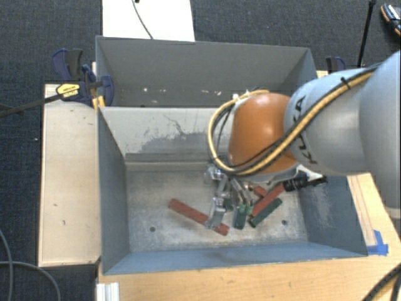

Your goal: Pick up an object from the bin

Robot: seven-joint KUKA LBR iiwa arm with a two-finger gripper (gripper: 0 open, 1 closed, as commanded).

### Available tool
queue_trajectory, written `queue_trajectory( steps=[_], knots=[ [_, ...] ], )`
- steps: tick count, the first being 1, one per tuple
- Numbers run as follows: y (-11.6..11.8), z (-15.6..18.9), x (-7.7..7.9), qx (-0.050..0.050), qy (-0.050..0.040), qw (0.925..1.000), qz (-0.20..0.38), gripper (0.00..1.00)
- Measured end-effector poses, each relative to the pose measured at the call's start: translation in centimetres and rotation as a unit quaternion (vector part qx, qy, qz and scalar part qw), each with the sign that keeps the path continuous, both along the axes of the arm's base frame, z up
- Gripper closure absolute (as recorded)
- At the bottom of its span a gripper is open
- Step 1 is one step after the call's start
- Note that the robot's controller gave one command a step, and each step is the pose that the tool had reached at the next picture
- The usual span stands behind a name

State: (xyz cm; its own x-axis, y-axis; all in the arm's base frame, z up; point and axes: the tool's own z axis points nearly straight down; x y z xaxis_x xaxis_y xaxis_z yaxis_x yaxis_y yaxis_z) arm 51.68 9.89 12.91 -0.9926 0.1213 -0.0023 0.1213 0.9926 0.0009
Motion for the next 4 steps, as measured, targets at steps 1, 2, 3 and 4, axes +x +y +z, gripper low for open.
queue_trajectory(
  steps=[1, 2, 3, 4],
  knots=[
    [0.0, -3.1, -0.6, 0.0, -0.0001, 0.9996, -0.029, 0.0],
    [-0.7, -5.9, -1.6, 0.0, 0.0017, 0.9983, -0.058, 1.0],
    [-0.7, -5.9, -1.6, 0.0, 0.0017, 0.9983, -0.059, 1.0],
    [-0.7, -5.6, -1.6, 0.0, 0.0024, 0.9983, -0.059, 1.0]
  ],
)
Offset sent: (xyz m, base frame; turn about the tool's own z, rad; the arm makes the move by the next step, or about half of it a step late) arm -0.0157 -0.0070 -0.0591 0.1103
